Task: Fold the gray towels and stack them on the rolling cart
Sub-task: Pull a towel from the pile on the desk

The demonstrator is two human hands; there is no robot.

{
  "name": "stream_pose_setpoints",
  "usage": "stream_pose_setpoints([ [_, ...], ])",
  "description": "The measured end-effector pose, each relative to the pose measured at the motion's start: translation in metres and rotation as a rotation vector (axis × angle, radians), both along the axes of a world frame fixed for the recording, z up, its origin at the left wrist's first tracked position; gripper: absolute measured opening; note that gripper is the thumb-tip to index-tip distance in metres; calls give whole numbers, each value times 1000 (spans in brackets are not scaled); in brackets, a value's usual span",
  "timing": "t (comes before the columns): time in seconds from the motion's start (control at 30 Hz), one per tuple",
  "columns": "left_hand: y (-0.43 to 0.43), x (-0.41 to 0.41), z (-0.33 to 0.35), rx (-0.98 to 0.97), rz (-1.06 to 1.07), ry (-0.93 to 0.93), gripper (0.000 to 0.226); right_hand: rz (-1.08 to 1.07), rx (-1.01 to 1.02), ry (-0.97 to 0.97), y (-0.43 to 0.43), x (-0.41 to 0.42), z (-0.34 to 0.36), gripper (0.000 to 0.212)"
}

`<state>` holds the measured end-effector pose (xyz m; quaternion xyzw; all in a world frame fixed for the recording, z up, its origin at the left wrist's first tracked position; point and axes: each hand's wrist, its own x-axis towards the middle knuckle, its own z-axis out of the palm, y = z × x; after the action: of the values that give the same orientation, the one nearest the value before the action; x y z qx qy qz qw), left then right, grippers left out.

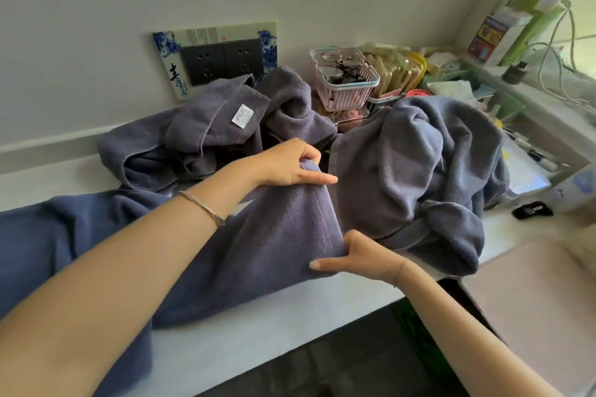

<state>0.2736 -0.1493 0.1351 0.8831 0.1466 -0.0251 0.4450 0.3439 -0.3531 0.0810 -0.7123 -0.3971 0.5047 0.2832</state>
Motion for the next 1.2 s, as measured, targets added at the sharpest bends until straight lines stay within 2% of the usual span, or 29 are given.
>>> stream_pose_setpoints([
  [0.07,10,10,15,127,29,-57,55,32,-4,38,2,9,11,44],
  [0.17,29,23,43,218,159,-214,53,26,123,254,-1,24,49,17],
  [0.27,49,42,63,240,263,-404,49,-144,294,427,-2,45,75,14],
  [0.3,54,49,63,262,278,-407,49,-204,322,410,-1,54,77,15],
  [0.37,59,59,50,343,254,-280,49,-256,332,283,-1,67,75,24],
  [0.43,61,71,37,382,216,-174,49,-291,324,246,-5,79,77,33],
  [0.63,31,150,82,399,205,-421,50,-353,471,291,-29,124,104,62],
  [0.73,14,194,82,433,159,-469,44,-451,507,201,-43,156,99,68],
  [0.77,10,207,74,499,145,-451,40,-487,493,161,-47,166,94,66],
  [0.83,5,225,48,771,181,-308,42,-524,437,35,-54,184,77,54],
  [0.9,2,231,15,903,206,-89,59,-559,352,-97,-59,198,57,36],
  [0.97,-3,222,-15,847,257,-42,63,-529,242,-294,-65,210,35,32],
  [1.07,-11,193,-44,642,419,-250,57,-515,120,-574,-69,216,14,51],
  [1.13,-20,165,-58,560,507,-356,59,-602,195,-739,-60,212,13,48],
  [1.2,-30,135,-74,535,548,-374,59,-601,413,-986,-38,198,22,46],
])
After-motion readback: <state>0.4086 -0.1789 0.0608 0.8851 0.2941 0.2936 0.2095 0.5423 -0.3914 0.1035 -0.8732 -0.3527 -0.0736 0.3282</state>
